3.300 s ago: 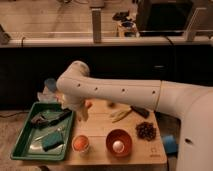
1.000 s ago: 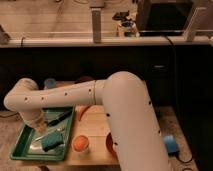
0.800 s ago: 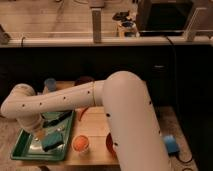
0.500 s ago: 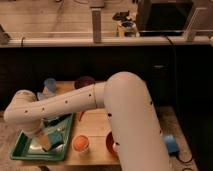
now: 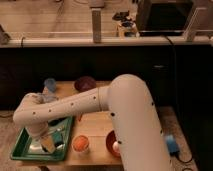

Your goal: Wipe tray with sponge

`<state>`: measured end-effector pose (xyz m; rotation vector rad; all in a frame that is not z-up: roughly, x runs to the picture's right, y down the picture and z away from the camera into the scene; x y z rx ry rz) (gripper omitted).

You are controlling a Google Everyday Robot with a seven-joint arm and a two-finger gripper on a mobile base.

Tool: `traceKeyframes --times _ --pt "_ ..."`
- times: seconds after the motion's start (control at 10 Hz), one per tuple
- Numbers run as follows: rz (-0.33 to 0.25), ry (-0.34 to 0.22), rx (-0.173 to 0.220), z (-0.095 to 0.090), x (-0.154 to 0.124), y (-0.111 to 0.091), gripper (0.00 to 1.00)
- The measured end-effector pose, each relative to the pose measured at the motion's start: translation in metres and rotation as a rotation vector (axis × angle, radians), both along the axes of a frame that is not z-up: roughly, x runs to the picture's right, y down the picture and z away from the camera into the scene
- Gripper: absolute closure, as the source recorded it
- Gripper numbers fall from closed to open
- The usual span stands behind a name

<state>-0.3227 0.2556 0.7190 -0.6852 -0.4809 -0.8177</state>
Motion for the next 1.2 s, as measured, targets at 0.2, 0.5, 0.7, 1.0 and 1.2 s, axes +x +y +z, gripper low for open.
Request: traceKeyframes --times 0.2,0.5,0.7,1.0,1.2 --pt "0.003 0.005 -0.010 0.004 0.001 0.005 0.20" --pt "0.011 0.023 -0.018 0.009 0.002 0.011 0.20" --pt "0.013 0.028 -0.020 0.014 0.000 0.022 0.20" --pt "0.016 0.030 -0.019 0.024 0.000 0.033 0.20" --pt "0.010 0.035 -0.015 0.027 0.002 0.035 0.20"
